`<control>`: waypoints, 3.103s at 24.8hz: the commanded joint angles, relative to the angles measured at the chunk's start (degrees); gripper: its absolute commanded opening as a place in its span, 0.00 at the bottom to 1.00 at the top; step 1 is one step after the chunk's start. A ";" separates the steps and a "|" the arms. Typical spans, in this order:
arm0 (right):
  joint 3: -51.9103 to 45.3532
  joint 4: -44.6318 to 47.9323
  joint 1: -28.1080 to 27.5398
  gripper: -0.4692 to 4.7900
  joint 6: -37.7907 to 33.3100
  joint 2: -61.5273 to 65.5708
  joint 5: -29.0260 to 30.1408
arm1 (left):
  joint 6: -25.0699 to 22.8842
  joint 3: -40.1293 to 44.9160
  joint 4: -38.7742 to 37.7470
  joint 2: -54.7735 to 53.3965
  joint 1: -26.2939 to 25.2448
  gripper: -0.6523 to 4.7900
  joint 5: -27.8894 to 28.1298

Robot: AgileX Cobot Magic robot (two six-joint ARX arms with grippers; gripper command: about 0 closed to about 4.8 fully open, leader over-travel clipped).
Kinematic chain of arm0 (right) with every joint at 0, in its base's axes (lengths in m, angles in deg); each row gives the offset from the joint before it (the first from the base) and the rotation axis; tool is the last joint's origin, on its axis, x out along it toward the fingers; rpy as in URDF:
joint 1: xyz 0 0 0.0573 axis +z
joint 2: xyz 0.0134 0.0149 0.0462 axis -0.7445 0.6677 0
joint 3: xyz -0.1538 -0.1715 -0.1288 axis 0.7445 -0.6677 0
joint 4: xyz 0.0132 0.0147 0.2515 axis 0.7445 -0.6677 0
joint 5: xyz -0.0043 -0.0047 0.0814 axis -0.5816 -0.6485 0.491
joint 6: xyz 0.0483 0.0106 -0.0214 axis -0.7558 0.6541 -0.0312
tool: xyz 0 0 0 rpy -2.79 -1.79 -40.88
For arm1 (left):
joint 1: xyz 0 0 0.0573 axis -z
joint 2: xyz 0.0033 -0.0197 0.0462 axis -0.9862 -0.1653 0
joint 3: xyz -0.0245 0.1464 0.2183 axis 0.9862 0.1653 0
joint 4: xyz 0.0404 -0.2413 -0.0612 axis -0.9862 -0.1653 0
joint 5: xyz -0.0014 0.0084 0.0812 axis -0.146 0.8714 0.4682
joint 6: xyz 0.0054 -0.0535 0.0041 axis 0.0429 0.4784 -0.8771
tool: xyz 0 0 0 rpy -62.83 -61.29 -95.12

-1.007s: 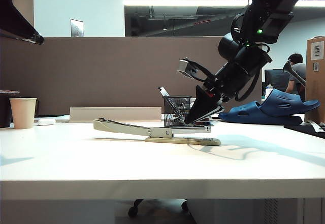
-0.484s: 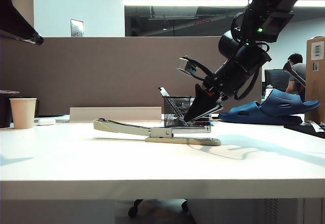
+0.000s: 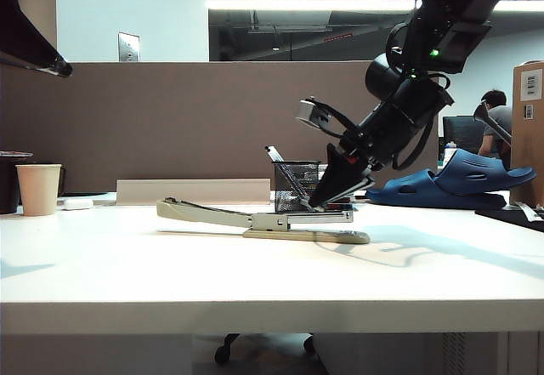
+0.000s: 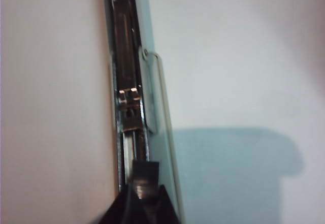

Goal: Pick up a set of staples and put them into the open stapler.

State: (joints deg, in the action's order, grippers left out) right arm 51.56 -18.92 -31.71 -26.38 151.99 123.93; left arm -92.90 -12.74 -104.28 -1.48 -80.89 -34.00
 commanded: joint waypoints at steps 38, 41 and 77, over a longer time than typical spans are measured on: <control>0.24 -2.93 0.13 0.13 -0.09 -0.55 0.11 | -0.46 -0.20 0.13 0.11 0.00 0.12 -0.37; 0.26 -2.86 0.13 0.13 -0.09 -0.57 0.13 | -0.46 -0.20 0.11 0.11 0.00 0.12 -0.37; 0.72 -4.83 0.74 0.30 0.35 -1.05 -0.04 | -0.46 -0.20 0.26 0.11 0.00 0.12 -0.39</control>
State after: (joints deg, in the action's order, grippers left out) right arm 52.02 -23.84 -31.05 -26.22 151.53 123.56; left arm -92.90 -12.74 -104.32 -1.48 -80.89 -34.00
